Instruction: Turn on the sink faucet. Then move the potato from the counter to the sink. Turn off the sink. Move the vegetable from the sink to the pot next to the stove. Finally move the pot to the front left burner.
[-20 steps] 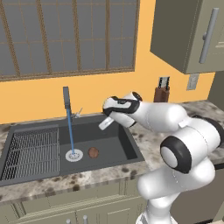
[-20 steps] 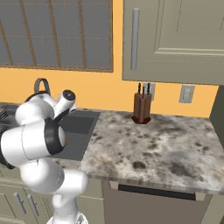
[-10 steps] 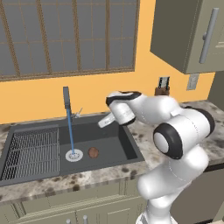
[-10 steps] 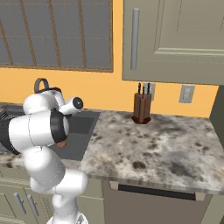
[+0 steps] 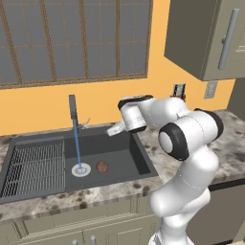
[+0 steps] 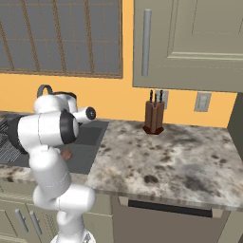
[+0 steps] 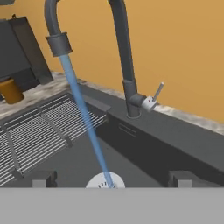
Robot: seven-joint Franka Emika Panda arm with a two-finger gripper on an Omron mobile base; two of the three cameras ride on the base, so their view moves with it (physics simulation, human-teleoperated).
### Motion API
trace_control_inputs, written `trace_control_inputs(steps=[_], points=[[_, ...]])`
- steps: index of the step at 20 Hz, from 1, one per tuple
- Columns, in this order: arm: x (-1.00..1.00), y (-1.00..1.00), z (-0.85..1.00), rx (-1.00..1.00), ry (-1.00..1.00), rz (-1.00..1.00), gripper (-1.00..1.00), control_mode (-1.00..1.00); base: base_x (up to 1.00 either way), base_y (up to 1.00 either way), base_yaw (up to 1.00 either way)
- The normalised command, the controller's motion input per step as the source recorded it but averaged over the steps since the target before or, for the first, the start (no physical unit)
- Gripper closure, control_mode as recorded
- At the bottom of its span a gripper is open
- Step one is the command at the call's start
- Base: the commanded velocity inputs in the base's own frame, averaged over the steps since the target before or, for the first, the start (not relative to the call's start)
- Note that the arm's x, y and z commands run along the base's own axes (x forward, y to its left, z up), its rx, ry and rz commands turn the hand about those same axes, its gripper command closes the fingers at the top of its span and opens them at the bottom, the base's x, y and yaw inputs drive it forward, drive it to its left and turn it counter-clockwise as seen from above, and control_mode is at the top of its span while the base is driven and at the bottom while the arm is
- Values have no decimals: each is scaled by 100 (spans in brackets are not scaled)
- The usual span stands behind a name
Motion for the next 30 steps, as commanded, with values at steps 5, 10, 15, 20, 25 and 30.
trace_control_inputs(steps=[5,10,15,20,25,30], points=[[24,8,0,3,-14,5,-100,-100,0,0,0],[14,13,0,3,-6,9,-100,-100,0,0,0],[18,7,0,3,0,10,-100,-100,0,0,0],[29,8,0,5,-3,14,-100,-100,0,0,0],[25,13,0,5,-10,13,-100,-100,0,0,0],[12,11,0,4,-13,6,-100,-100,0,0,0]])
